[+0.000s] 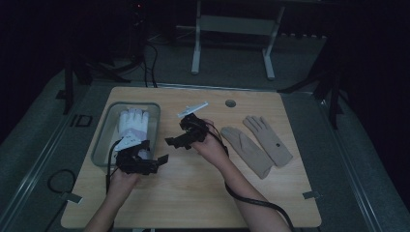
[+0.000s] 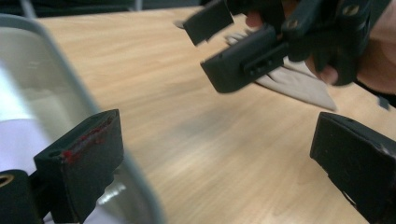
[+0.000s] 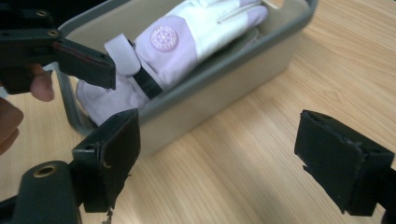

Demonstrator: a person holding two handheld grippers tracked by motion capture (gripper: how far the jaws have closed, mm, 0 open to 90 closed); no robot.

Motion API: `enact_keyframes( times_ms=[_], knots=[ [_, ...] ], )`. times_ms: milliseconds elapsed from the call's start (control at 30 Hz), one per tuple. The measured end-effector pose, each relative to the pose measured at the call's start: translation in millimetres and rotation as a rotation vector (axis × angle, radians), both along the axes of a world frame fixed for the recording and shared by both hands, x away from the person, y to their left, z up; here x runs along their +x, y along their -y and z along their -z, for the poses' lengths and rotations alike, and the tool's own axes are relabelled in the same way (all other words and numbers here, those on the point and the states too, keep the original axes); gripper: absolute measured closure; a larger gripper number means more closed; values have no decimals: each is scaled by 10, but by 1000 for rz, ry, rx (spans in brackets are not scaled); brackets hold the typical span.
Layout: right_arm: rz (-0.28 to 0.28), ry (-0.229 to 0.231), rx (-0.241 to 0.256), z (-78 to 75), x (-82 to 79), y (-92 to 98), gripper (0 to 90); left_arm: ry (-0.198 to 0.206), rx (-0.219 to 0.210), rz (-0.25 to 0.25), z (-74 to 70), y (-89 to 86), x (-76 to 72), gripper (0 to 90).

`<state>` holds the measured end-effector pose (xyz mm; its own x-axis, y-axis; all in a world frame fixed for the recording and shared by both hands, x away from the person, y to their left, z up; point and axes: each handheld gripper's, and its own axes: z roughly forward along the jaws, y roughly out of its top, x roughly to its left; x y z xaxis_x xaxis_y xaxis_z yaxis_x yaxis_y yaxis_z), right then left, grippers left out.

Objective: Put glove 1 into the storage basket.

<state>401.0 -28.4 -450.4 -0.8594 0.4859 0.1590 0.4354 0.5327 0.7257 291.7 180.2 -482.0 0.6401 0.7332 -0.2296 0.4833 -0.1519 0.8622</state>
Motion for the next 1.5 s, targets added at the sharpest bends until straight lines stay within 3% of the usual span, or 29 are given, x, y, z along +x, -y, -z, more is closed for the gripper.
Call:
enact_keyframes(
  times_ms=[100,300,400,567,700,933,1133,1267,1500],
  knots=[
    [-1,13,-36,50,-45,197,140,-3,8,39,36,113,-6,28],
    [20,27,-45,123,-94,458,141,2,9,117,122,328,-28,28],
    [45,-2,-37,162,-110,610,142,-1,20,140,200,442,-41,28],
    [61,31,-28,232,-183,893,138,-27,-3,176,366,588,-47,29],
    [66,52,-52,305,-235,1063,143,-36,14,215,509,668,-58,29],
    [77,36,-47,463,-300,1297,143,-27,26,209,634,703,-104,29],
    [113,34,-26,591,-418,1568,151,34,22,220,690,650,-164,29],
    [137,54,-28,681,-495,1747,146,15,9,210,723,633,-158,29],
    [197,38,-3,781,-603,2081,141,36,82,210,795,694,-196,29]
  ],
)
